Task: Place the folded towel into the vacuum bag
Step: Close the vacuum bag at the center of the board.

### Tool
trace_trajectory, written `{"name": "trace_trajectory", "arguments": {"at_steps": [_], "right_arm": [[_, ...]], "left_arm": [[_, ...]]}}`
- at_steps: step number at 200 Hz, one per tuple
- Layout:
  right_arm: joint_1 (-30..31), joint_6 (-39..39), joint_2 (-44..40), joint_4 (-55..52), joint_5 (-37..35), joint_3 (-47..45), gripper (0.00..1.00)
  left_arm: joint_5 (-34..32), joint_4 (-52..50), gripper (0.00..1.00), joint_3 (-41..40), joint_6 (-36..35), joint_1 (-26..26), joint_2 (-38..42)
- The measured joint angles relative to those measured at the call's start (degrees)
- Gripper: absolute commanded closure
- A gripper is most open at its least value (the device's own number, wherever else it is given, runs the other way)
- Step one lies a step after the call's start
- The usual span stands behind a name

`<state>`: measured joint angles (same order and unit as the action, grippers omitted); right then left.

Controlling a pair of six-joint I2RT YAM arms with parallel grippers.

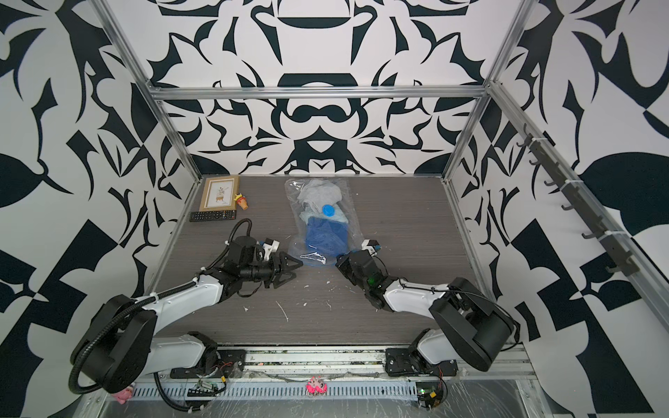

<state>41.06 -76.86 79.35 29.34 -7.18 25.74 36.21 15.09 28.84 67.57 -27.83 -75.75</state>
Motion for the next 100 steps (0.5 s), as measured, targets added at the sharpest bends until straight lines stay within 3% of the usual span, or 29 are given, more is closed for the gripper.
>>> {"name": "trace_trajectory", "arguments": {"at_steps": [32, 100], "right_arm": [[0.6, 2.1, -1.2, -1.2, -1.7, -0.4, 1.0], [0.7, 5.9, -3.1, -2.2, -4.9, -2.8, 1.0]], "left_arm": [[-0.7, 3.2, 0.51, 0.2, 2.4, -0.1, -2.8], [-1.7, 5.5, 0.56, 2.5, 4.5, -0.4, -3.7]]}}
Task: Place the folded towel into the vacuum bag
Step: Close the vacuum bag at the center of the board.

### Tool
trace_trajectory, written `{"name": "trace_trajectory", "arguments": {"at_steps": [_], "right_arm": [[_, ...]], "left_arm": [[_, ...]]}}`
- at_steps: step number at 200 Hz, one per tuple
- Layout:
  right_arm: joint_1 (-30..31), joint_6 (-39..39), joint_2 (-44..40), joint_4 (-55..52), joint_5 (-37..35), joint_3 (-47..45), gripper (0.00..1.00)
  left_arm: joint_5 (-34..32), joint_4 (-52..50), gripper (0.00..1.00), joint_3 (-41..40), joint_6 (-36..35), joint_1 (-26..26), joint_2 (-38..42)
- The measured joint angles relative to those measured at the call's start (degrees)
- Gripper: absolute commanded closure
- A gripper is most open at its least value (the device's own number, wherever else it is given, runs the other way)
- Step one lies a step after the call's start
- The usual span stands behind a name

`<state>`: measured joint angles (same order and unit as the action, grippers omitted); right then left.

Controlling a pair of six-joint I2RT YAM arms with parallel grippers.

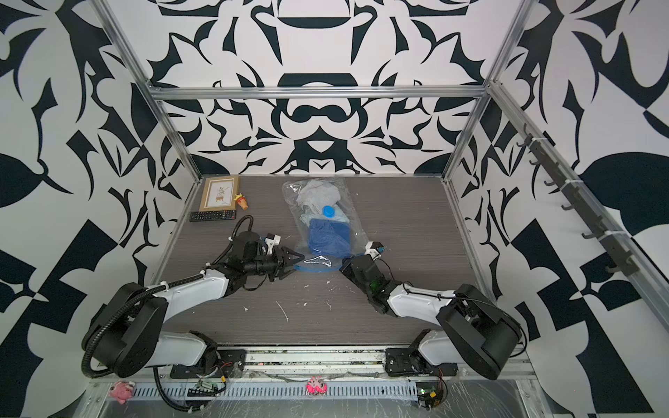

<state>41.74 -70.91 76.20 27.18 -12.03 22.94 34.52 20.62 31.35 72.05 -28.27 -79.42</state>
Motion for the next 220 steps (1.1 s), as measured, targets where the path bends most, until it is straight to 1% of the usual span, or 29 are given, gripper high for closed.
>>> {"name": "trace_trajectory", "arguments": {"at_steps": [36, 62, 115, 152, 170, 183, 220], "right_arm": [[0.0, 1.3, -1.3, -0.4, -1.5, 0.0, 1.0], [0.0, 1.9, -1.4, -0.5, -2.3, 0.0, 1.0], [0.0, 2.2, -0.7, -0.6, -3.0, 0.0, 1.0], [0.0, 2.2, -0.8, -0.6, -3.4, 0.0, 1.0], [0.0, 2.0, -1.7, -0.5, -3.7, -0.3, 0.99], [-0.1, 1.9, -2.7, -0.5, -3.8, -0.6, 1.0], [-2.2, 1.0, -4.4, -0.3, -2.7, -1.2, 1.0]], "left_arm": [[-0.1, 0.2, 0.63, 0.7, 0.6, -1.1, -1.2], [-0.1, 0.5, 0.7, 0.7, 0.9, -2.3, -1.7], [-0.2, 1.3, 1.0, 0.8, 1.7, -3.5, -2.7], [-0.2, 1.5, 1.0, 0.8, 1.6, -3.6, -2.7], [-0.2, 1.5, 1.0, 0.8, 1.6, -3.6, -2.7], [-0.2, 1.6, 1.0, 0.8, 1.6, -3.6, -2.7], [-0.4, 2.5, 1.0, 0.8, 1.6, -3.7, -2.7]]}}
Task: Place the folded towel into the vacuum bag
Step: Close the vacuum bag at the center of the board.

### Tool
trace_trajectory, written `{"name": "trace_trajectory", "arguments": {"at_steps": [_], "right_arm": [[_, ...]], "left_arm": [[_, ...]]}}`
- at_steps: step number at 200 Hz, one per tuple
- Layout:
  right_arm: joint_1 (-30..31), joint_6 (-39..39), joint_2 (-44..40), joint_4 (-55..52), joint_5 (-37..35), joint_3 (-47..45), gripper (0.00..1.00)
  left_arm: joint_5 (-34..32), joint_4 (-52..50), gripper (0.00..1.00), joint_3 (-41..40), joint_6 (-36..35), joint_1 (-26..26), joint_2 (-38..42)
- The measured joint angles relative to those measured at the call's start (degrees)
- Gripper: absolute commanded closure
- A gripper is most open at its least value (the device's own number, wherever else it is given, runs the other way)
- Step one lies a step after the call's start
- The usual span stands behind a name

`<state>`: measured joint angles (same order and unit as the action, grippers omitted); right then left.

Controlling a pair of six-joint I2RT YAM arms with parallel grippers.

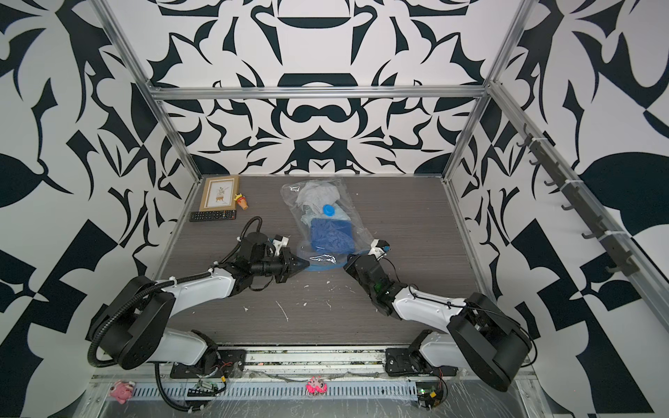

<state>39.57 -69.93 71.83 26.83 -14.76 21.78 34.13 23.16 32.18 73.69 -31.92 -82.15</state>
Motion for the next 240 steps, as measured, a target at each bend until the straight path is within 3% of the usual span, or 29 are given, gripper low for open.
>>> {"name": "trace_trajectory", "arguments": {"at_steps": [69, 167, 240], "right_arm": [[-5.8, -0.8, -4.9, -0.3, 9.6, -0.2, 1.0], [-11.5, -0.3, -9.6, -2.7, 20.7, -1.4, 1.0], [-13.7, -0.3, -10.8, -2.4, 23.8, -1.5, 1.0]], "left_arm": [[-3.5, -1.0, 1.0, 0.0, -1.4, -0.7, 4.7], [-2.5, -3.0, 1.0, 0.4, -3.6, -0.1, 6.5], [-2.3, -3.3, 1.0, 0.4, -4.1, -0.1, 8.4]]}}
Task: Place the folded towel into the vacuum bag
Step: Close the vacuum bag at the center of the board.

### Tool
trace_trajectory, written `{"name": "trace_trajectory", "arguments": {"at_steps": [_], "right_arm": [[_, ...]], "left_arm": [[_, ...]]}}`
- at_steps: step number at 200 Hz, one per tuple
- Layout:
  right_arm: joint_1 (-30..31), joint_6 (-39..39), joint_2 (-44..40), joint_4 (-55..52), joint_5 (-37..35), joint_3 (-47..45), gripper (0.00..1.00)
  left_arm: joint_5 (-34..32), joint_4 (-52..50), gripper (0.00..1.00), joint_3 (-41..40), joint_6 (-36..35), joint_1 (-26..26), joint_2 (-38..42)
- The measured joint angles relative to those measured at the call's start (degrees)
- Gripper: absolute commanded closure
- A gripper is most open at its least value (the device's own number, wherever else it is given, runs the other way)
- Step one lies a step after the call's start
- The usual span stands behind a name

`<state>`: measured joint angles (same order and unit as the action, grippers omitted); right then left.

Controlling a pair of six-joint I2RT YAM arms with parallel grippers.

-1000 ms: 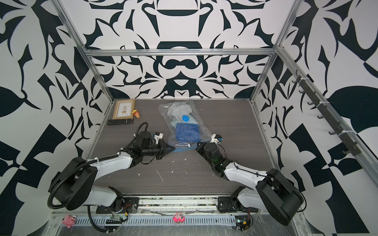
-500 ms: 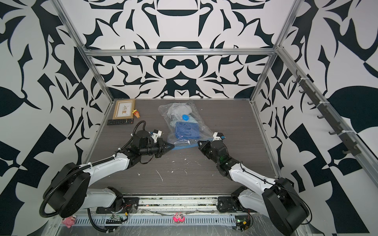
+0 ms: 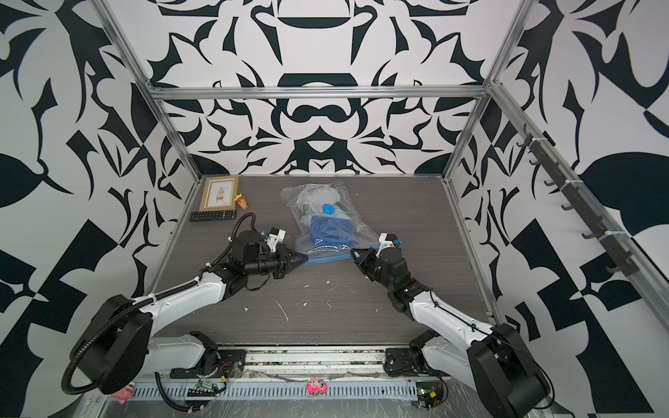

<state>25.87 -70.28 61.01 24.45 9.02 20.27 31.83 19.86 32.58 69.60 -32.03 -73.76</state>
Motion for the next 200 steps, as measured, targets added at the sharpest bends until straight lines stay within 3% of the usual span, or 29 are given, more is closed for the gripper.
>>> {"name": "trace_trajectory", "arguments": {"at_steps": [103, 200], "right_arm": [[-2.1, -0.7, -1.7, -2.3, 0.0, 0.0, 1.0], [-7.7, -1.3, -3.3, -5.7, 0.7, -0.3, 1.0]], "left_arm": [[0.1, -0.9, 1.0, 0.0, -0.9, 0.0, 0.6], [0.8, -1.6, 1.0, 0.0, -1.6, 0.7, 0.6]]}}
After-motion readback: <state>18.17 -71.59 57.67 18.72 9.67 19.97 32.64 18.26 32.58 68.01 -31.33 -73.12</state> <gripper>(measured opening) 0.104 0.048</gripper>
